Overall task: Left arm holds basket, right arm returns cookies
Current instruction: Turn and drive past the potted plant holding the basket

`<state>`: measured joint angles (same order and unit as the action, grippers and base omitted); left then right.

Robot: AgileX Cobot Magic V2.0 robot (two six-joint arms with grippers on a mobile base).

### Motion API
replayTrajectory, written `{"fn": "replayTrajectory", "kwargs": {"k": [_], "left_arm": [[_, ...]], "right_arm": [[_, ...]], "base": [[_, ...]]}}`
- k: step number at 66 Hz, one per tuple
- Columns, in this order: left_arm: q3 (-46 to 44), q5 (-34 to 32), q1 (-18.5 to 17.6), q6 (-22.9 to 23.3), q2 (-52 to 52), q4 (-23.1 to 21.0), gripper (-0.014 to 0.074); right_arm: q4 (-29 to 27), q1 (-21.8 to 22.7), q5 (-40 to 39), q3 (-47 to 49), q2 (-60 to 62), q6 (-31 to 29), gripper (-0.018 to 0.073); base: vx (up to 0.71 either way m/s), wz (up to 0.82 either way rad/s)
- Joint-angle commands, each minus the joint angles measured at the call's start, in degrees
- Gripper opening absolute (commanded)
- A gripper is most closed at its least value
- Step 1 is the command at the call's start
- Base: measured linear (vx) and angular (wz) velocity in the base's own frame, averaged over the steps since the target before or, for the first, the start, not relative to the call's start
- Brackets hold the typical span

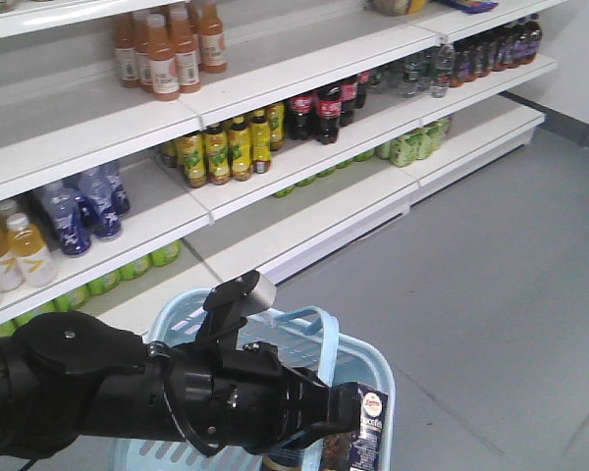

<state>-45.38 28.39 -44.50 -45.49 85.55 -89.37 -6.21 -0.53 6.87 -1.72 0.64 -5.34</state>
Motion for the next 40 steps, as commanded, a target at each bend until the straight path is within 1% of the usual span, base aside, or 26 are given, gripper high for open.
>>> {"fn": "replayTrajectory", "kwargs": {"k": [1,23,40], "left_arm": [[-1.63,1.7,-0.13,-0.89,-2.63,-2.14,-0.0006],[-1.63,1.7,-0.13,-0.89,-2.63,-2.14,-0.0006],[-1.63,1.7,-0.13,-0.89,-2.63,-2.14,-0.0006]], "right_arm": [[0.18,0.26,-4.23,0.12,0.59,-0.27,-0.0008],[0.18,0.26,-4.23,0.12,0.59,-0.27,-0.0008],[0.18,0.26,-4.23,0.12,0.59,-0.27,-0.0008]], "base": [[0.2,-0.54],[0.19,-0.55],[0.18,-0.67]]}}
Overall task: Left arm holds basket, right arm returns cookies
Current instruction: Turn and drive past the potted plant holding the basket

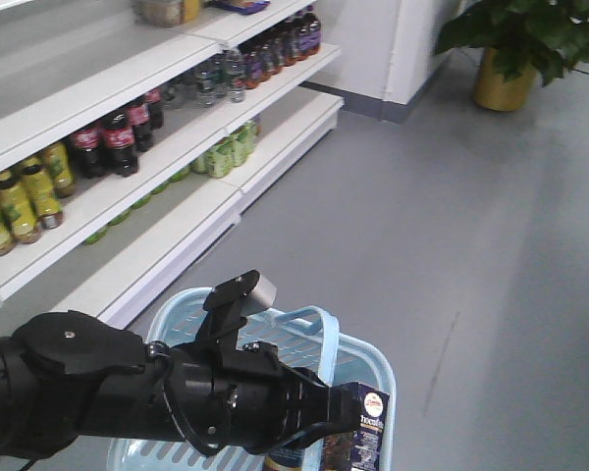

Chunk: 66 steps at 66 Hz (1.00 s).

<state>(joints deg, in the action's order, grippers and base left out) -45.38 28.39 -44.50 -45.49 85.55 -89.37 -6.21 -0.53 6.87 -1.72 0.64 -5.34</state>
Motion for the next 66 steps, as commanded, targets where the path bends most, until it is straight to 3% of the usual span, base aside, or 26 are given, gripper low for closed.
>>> {"fn": "replayTrajectory", "kwargs": {"k": [1,37,66], "left_arm": [[-1.63,1.7,-0.13,-0.89,-2.63,-2.14,-0.0006],[-1.63,1.7,-0.13,-0.89,-2.63,-2.14,-0.0006],[-1.63,1.7,-0.13,-0.89,-2.63,-2.14,-0.0006]], "right_arm": [[0.18,0.26,-4.23,0.12,0.59,-0.27,-0.0008],[0.18,0.26,-4.23,0.12,0.59,-0.27,-0.0008],[0.18,0.26,-4.23,0.12,0.59,-0.27,-0.0008]], "base": [[0.18,-0.7],[0.18,-0.65],[0.19,-0.32]]}}
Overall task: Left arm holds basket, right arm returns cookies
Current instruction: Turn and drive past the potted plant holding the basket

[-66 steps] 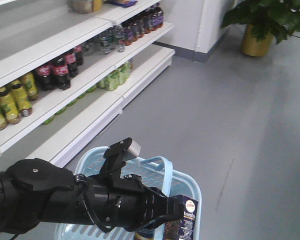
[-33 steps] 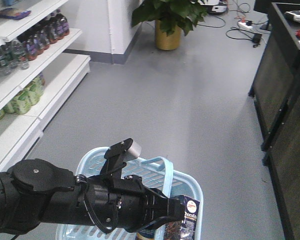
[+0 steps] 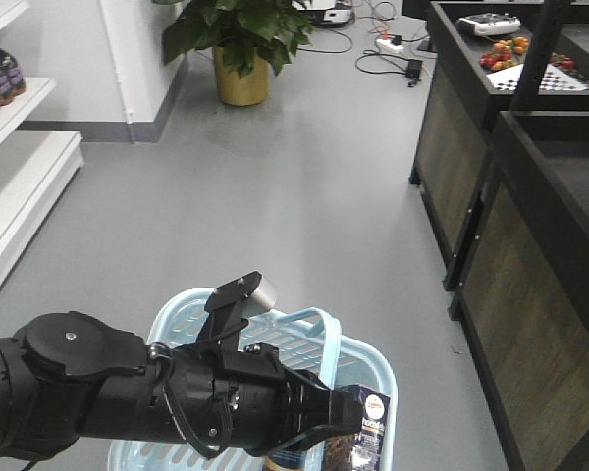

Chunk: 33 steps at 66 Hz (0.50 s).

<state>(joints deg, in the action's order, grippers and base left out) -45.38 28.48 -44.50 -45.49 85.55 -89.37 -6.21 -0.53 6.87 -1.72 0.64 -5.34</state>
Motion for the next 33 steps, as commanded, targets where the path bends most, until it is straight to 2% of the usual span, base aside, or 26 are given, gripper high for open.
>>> {"fn": "replayTrajectory", "kwargs": {"k": [1,18,33], "left_arm": [[-1.63,1.61,-0.13,-0.89,-2.63,-2.14,-0.0006],[-1.63,1.61,-0.13,-0.89,-2.63,-2.14,-0.0006],[-1.63,1.61,-0.13,-0.89,-2.63,-2.14,-0.0006]], "right_arm": [[0.18,0.26,-4.23,0.12,0.59,-0.27,-0.0008],[0.18,0.26,-4.23,0.12,0.59,-0.27,-0.0008],[0.18,0.26,-4.23,0.12,0.59,-0.27,-0.0008]], "base": [[0.19,-0.25],[0.2,-0.19],[0.24,0.0]]}}
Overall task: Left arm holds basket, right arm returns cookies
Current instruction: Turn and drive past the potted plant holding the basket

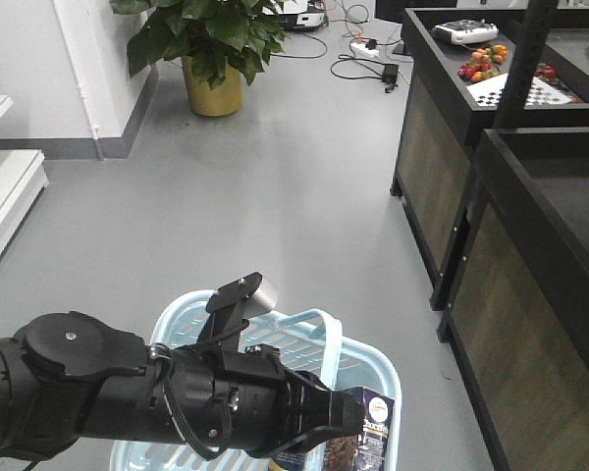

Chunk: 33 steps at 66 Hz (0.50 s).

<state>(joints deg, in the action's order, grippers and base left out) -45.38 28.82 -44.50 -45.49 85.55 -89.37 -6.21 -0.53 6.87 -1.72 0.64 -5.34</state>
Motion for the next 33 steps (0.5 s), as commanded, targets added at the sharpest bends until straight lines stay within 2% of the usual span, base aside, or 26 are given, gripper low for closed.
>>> {"fn": "replayTrajectory", "kwargs": {"k": [1,33], "left_arm": [[-1.63,1.27,-0.13,-0.89,-2.63,-2.14,-0.0006],[-1.63,1.33,-0.13,-0.89,-2.63,-2.14,-0.0006]], "right_arm": [[0.18,0.26,-4.23,0.12,0.59,-0.27,-0.0008],[0.18,0.26,-4.23,0.12,0.59,-0.27,-0.0008]], "base": [[0.27,0.08],[0.29,0.06]]}}
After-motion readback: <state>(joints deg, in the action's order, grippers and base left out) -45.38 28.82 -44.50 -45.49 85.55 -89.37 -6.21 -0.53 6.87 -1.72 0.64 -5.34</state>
